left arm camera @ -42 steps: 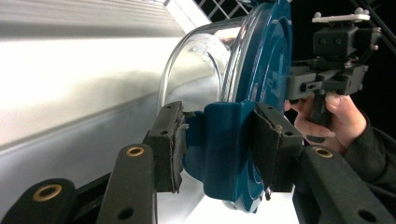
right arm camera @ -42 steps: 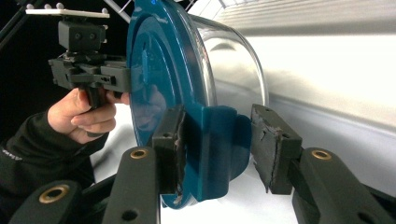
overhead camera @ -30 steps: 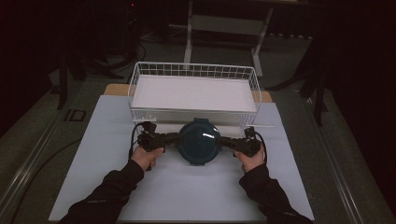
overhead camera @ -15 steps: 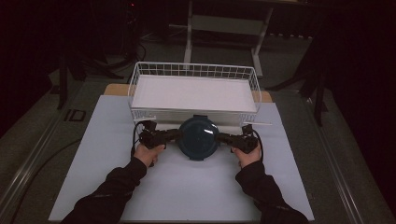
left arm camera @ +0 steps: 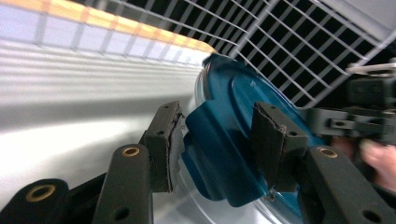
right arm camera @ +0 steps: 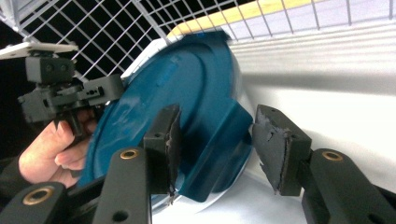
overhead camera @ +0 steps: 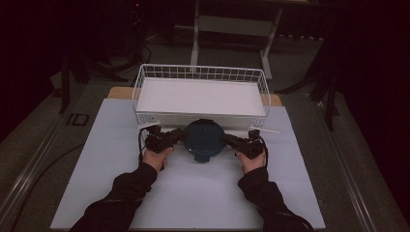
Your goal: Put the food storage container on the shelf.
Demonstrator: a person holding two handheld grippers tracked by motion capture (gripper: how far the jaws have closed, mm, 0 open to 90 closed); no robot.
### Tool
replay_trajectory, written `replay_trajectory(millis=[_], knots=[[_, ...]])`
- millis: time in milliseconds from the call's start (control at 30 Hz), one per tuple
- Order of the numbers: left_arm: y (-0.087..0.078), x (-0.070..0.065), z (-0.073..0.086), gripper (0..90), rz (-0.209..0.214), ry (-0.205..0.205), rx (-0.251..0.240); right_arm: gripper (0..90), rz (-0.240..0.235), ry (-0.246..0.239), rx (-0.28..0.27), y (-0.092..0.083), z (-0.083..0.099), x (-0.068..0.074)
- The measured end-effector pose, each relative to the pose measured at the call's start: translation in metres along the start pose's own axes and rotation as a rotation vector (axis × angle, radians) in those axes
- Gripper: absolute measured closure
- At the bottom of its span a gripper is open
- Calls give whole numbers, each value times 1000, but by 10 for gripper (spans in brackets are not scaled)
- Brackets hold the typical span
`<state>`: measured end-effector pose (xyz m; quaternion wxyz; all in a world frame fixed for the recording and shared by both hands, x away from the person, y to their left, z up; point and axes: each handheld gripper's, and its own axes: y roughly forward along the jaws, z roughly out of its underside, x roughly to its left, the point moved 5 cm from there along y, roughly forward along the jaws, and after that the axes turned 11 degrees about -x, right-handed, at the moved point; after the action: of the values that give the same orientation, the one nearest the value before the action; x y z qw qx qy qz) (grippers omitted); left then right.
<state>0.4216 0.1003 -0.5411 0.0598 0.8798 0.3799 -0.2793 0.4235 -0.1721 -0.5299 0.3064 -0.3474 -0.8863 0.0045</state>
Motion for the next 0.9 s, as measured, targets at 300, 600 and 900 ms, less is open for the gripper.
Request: replay_trajectory(millis=[300,600,900], knots=[[0,-3,-1,380,-119,135,-31,387,115,-77,-19,5,-4,3],[-8,-8,-3,282,-120,135,-14,373,134,-120,-40,-1,-13,12],[-27,-26,-1,122,-53,120,34,365,100,-148,-37,-16,-9,38]])
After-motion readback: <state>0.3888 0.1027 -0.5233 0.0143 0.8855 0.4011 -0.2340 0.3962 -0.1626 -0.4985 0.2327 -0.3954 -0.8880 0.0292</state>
